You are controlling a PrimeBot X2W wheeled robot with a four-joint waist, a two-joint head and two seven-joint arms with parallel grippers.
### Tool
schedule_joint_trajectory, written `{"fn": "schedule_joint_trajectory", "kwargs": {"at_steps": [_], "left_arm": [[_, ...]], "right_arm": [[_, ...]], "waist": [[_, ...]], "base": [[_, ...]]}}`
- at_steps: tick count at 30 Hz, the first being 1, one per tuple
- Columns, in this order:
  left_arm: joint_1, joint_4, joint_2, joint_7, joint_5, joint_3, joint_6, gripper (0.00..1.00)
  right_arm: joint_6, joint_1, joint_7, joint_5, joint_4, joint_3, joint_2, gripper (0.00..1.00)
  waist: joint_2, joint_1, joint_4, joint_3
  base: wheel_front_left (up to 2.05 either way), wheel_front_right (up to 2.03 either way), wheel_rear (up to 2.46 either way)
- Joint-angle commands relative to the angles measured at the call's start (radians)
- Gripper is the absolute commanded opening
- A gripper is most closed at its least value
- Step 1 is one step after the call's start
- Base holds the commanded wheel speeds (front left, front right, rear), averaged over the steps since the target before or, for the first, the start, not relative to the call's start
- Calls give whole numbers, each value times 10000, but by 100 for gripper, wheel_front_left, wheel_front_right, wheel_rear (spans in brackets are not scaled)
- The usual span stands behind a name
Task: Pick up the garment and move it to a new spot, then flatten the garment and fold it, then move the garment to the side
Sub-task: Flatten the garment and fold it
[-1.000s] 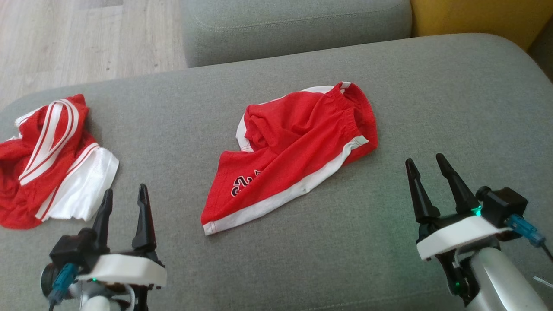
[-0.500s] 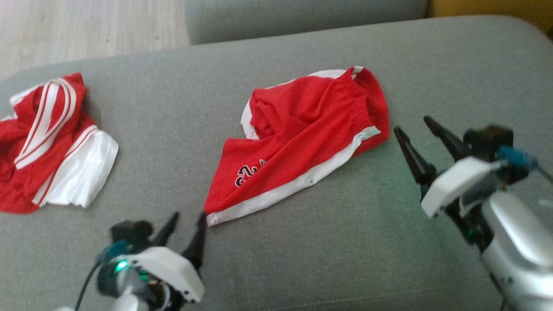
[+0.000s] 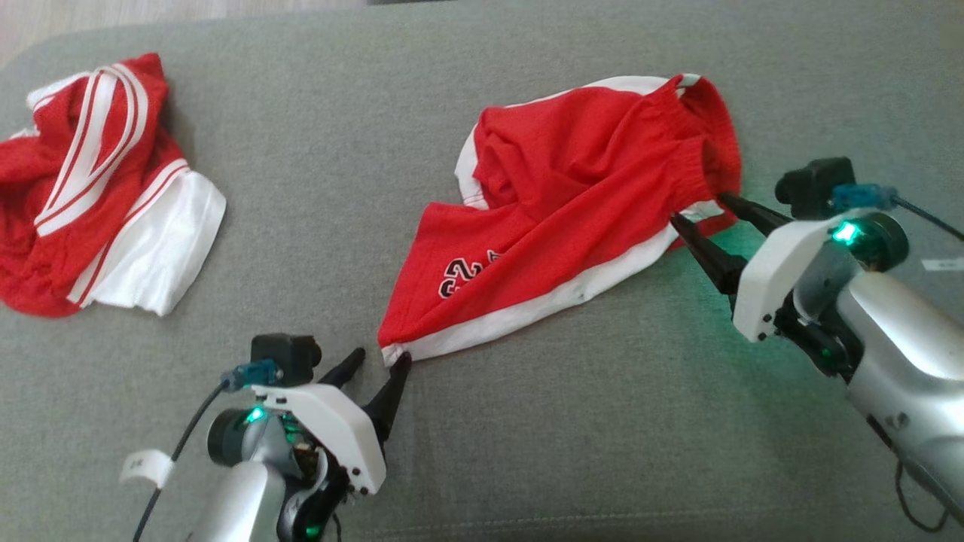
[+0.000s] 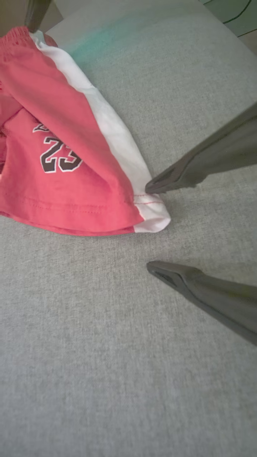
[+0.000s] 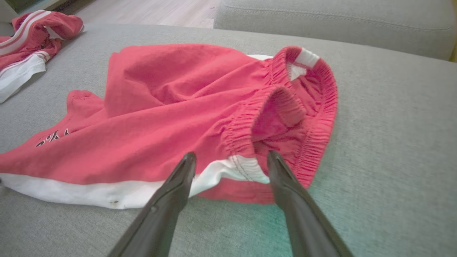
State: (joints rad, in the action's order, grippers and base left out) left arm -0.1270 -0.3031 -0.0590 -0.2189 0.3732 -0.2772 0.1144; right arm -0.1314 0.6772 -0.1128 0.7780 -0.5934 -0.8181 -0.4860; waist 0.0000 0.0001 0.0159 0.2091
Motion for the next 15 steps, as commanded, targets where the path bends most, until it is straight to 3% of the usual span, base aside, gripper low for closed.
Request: {"fn": "schedule_joint_trajectory", "kwargs": {"at_steps": [1, 8, 15], "left_arm": [[-453, 201, -127, -47, 51, 261, 11, 100], [-658, 225, -178, -152, 337, -343, 110, 100], [-726, 248, -280, -141, 509, -659, 134, 87]], "right_arm": [[7, 404, 112, 406, -20, -456, -213, 100], [7, 1095, 258, 1388, -647, -1881, -359, 100], [7, 1512, 519, 1975, -1221, -2651, -381, 100]], "waist": [[0, -1, 107, 121], [0, -1, 187, 243], [0, -1, 173, 271]], "base": [[0, 0, 0], [0, 0, 0], [0, 0, 0]]}}
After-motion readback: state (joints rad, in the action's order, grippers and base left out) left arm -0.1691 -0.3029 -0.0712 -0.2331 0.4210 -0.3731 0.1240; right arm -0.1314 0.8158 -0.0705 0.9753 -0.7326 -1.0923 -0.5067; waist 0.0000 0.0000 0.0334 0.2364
